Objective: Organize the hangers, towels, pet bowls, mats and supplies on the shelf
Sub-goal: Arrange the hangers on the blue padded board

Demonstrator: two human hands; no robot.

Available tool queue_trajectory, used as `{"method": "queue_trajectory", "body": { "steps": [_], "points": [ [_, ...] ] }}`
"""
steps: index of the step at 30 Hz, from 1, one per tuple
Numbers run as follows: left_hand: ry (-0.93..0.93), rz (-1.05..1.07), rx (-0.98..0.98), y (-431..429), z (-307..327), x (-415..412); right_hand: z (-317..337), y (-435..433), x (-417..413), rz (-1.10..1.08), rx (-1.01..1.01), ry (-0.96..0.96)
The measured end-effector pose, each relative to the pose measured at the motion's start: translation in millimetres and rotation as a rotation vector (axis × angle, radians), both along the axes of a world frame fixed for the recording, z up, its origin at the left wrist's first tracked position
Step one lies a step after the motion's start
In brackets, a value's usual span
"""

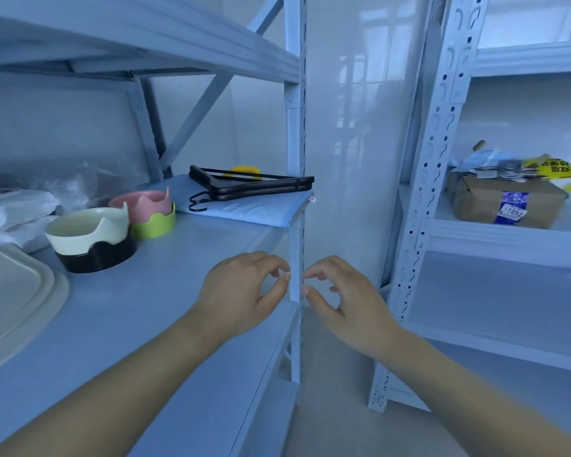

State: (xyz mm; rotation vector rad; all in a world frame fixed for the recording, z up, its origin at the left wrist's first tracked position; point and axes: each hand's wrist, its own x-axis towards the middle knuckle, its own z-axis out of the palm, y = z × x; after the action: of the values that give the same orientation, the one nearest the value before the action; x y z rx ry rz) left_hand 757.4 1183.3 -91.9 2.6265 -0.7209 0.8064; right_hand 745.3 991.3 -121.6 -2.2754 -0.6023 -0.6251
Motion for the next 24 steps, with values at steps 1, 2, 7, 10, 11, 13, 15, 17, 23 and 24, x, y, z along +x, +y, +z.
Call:
{"method": "queue_trajectory", "body": {
  "steps": [1, 2, 7, 10, 11, 13, 15, 17, 23, 24],
  "points": [
    [-0.007, -0.002, -0.003, -4, -1, 13, 0, -4, 11, -0.002, -0.011, 0.005],
    [-0.011, -0.002, -0.007, -7, -2, 26, 0, -7, 23, -0.002, -0.023, 0.004],
    [-0.008, -0.019, -0.007, -16, 3, 100, 6, -23, 98, 0.003, -0.040, -0.009],
    [-0.036, -0.009, -0.024, -16, 16, 148, 14, -29, 145, 0.022, -0.079, -0.028],
    [-0.046, 0.003, -0.044, -16, 21, 165, 18, -31, 161, 0.025, -0.088, -0.042],
    [-0.063, 0.028, -0.075, -18, 30, 198, 27, -36, 192, 0.035, -0.086, -0.063],
    [-0.071, 0.028, -0.065, -22, 34, 225, 31, -41, 219, 0.052, -0.069, -0.081],
    [-0.071, 0.021, -0.042, -26, 35, 246, 30, -46, 242, 0.054, -0.065, -0.083],
    [-0.031, 0.087, -0.012, -39, 26, 288, 21, -52, 303, 0.093, -0.060, -0.068],
    [-0.017, 0.099, -0.006, -41, 24, 293, 20, -52, 312, 0.115, -0.059, -0.067]
  ]
}}
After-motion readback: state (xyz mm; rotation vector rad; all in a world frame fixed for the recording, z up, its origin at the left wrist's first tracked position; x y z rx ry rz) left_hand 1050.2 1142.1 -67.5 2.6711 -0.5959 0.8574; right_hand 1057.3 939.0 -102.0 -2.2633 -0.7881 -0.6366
